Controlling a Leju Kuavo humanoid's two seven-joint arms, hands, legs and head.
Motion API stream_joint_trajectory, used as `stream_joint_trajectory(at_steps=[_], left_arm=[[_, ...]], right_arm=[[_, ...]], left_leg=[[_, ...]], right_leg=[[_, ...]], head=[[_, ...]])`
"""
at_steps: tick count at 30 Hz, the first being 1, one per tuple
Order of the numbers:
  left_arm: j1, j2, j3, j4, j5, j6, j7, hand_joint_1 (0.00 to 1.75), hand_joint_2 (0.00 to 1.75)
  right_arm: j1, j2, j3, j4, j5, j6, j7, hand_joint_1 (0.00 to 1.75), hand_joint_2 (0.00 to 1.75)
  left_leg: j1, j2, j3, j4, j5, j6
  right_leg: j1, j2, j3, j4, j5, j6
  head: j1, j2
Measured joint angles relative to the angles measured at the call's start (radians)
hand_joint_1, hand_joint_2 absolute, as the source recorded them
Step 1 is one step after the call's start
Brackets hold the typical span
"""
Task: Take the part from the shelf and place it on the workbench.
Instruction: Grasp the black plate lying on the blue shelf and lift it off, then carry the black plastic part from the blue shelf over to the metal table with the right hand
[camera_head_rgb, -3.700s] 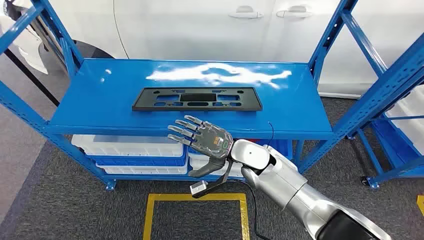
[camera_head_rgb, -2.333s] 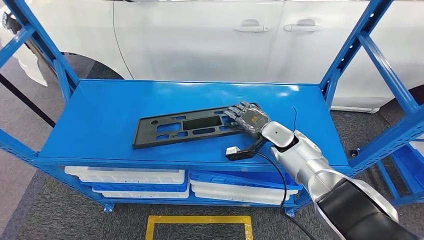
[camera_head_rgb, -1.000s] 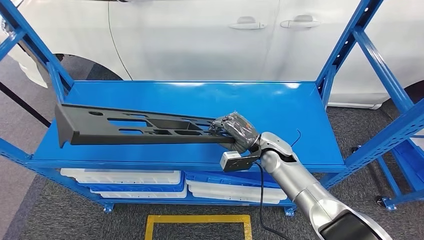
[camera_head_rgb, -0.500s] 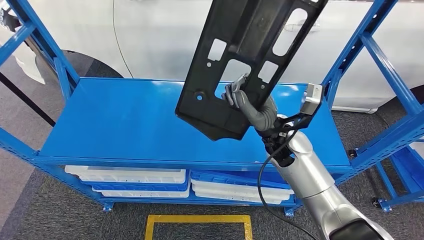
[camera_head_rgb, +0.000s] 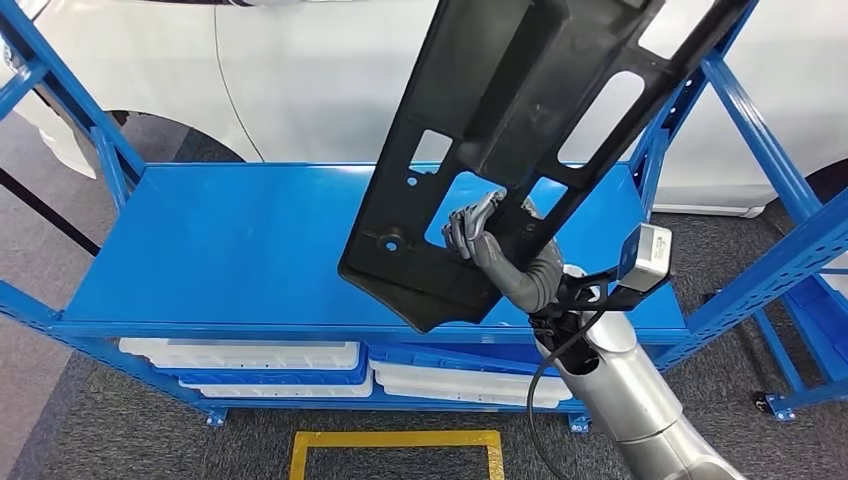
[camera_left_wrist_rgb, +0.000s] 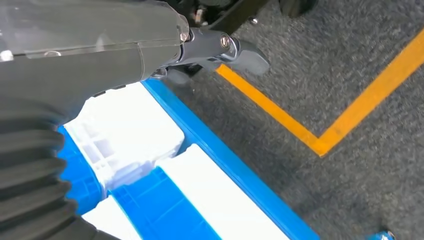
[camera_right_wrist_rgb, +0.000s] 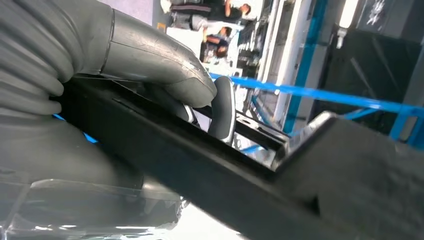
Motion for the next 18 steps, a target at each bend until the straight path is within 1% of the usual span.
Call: stream_joint_trajectory(at_steps=[1,2,3,4,5,6,8,9,10,11,12,13,14,15,16,17,18], left_arm=[[0.002,0.0,0.002,0.0,0.0,0.004,0.008,0.0,1.75],[0.003,0.0,0.003,0.0,0.0,0.005,0.016,0.0,1.75],[0.003,0.0,0.005,0.0,0.0,0.006,0.023,0.0,1.75],[0.003,0.001,0.006,0.0,0.0,0.004,0.027,0.0,1.75],[0.003,0.001,0.006,0.0,0.0,0.002,0.029,0.0,1.75],[0.003,0.001,0.007,0.0,0.0,0.0,0.029,0.0,1.75],[0.005,0.002,0.008,0.0,0.0,-0.004,0.03,0.0,1.75],[0.005,0.0,0.008,0.0,0.0,-0.007,0.03,0.0,1.75],[0.004,-0.001,0.008,0.0,0.0,-0.009,0.03,0.0,1.75],[0.002,-0.002,0.009,0.0,0.0,-0.011,0.03,0.0,1.75],[0.0,-0.003,0.009,0.0,0.0,-0.012,0.031,0.0,1.75],[-0.001,-0.003,0.01,0.0,-0.001,-0.012,0.031,0.0,1.75],[-0.001,-0.004,0.011,0.0,-0.001,-0.012,0.031,0.0,1.75],[-0.001,-0.004,0.012,0.0,-0.001,-0.012,0.031,0.0,1.75],[0.0,-0.004,0.014,0.0,-0.001,-0.012,0.031,0.0,1.75],[0.0,-0.005,0.015,0.0,-0.001,-0.012,0.031,0.0,1.75],[0.0,-0.005,0.015,0.0,-0.001,-0.012,0.031,0.0,1.75]], right_arm=[[0.003,0.0,0.0,-0.001,0.009,-0.007,0.0,1.69,1.75],[0.004,0.0,0.0,-0.004,0.018,-0.016,0.0,1.69,1.75],[0.006,-0.001,0.0,-0.008,0.028,-0.025,0.0,1.69,1.75],[0.008,-0.002,0.0,-0.014,0.038,-0.033,-0.003,1.69,1.75],[0.012,-0.003,0.0,-0.021,0.048,-0.039,-0.007,1.69,1.75],[0.015,-0.004,0.0,-0.027,0.056,-0.043,-0.01,1.69,1.75],[0.018,-0.006,0.0,-0.036,0.068,-0.052,-0.012,1.69,1.75],[0.018,-0.007,0.0,-0.039,0.072,-0.056,-0.01,1.69,1.75],[0.017,-0.008,0.0,-0.041,0.075,-0.06,-0.009,1.69,1.75],[0.016,-0.009,0.0,-0.043,0.076,-0.063,-0.008,1.69,1.75],[0.015,-0.011,0.0,-0.044,0.078,-0.065,-0.007,1.69,1.75],[0.015,-0.011,0.0,-0.044,0.079,-0.066,-0.006,1.69,1.75],[0.015,-0.012,0.0,-0.044,0.08,-0.067,-0.005,1.69,1.75],[0.017,-0.012,0.0,-0.044,0.081,-0.067,-0.004,1.69,1.75],[0.017,-0.013,0.0,-0.043,0.082,-0.068,-0.003,1.69,1.75],[0.017,-0.014,0.0,-0.043,0.082,-0.069,-0.002,1.69,1.75],[0.016,-0.015,0.0,-0.043,0.082,-0.07,-0.002,1.69,1.75]], left_leg=[[0.0,0.0,0.01,-0.017,0.017,0.003],[-0.001,0.0,0.039,-0.073,0.047,0.008],[-0.003,0.0,0.077,-0.147,0.079,0.016],[-0.006,0.0,0.112,-0.214,0.105,0.023],[-0.009,0.0,0.135,-0.261,0.121,0.028],[-0.011,0.0,0.144,-0.282,0.126,0.032],[-0.012,0.0,0.142,-0.291,0.136,0.037],[-0.01,0.001,0.142,-0.299,0.144,0.041],[-0.007,0.003,0.141,-0.308,0.154,0.047],[-0.004,0.005,0.137,-0.317,0.164,0.052],[-0.003,0.007,0.132,-0.32,0.172,0.055],[-0.003,0.007,0.124,-0.321,0.178,0.057],[-0.003,0.008,0.115,-0.319,0.184,0.057],[-0.003,0.008,0.105,-0.317,0.19,0.056],[-0.002,0.008,0.095,-0.315,0.196,0.054],[-0.001,0.008,0.085,-0.311,0.201,0.051],[0.0,0.008,0.075,-0.305,0.206,0.048]], right_leg=[[0.002,0.0,0.0,0.001,0.001,-0.001],[0.003,0.0,0.0,0.002,0.002,-0.001],[0.004,0.001,0.001,0.002,0.002,-0.001],[0.007,0.001,0.0,0.003,0.003,0.001],[0.007,0.001,-0.001,0.003,0.005,0.005],[0.007,0.001,-0.003,0.003,0.007,0.009],[0.007,0.001,-0.005,-0.001,0.015,0.022],[0.007,0.001,-0.007,0.001,0.011,0.028],[0.007,0.002,-0.013,0.012,-0.004,0.034],[0.007,0.002,-0.025,0.043,-0.034,0.039],[0.004,0.003,-0.044,0.095,-0.076,0.043],[0.002,0.002,-0.066,0.16,-0.119,0.048],[-0.001,0.002,-0.085,0.223,-0.151,0.052],[-0.004,0.002,-0.091,0.262,-0.166,0.056],[-0.008,0.002,-0.079,0.266,-0.16,0.06],[-0.012,0.001,-0.047,0.231,-0.137,0.063],[-0.015,0.001,0.0,0.166,-0.11,0.066]], head=[[0.0,0.0],[0.0,0.0],[0.0,0.0],[0.0,0.0],[0.0,0.0],[0.0,0.0],[0.0,0.0],[0.0,0.0],[0.0,0.0],[0.0,0.0],[0.0,0.0],[0.0,0.0],[0.0,0.0],[0.0,0.0],[0.0,0.0],[0.0,0.0],[0.0,0.0]])
